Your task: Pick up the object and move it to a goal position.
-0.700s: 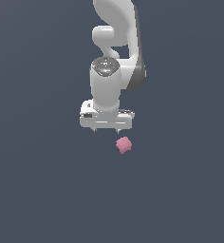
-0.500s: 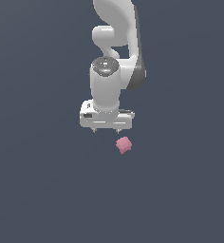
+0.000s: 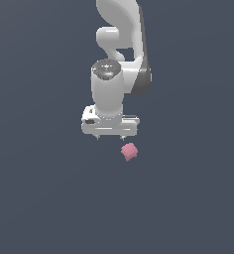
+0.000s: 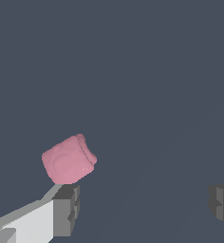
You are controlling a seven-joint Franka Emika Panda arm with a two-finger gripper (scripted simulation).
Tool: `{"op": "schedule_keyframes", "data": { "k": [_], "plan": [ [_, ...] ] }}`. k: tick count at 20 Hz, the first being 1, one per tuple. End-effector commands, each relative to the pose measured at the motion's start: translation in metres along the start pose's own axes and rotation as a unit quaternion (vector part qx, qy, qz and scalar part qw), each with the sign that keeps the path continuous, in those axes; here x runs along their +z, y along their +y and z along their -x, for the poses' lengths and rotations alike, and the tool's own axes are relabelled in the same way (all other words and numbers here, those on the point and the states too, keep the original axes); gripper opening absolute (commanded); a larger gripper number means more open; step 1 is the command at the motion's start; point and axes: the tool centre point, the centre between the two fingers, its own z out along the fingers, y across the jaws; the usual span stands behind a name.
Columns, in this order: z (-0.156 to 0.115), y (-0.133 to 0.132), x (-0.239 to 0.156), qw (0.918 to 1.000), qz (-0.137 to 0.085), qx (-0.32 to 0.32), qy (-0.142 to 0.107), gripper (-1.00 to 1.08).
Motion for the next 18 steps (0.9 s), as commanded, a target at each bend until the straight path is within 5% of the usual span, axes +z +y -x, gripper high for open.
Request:
{"op": "schedule_keyframes", "data": {
  "k": [1,11,18],
  "plan": [
    [0.000,-0.001,0.001,1.0000,0.000,-0.003,0.000,1.00],
    [0.002,-0.027,0.025,0.9965,0.001,-0.083,-0.004,1.00],
    [0.009,-0.062,0.056,0.9822,-0.002,-0.187,-0.009,1.00]
  ]
}}
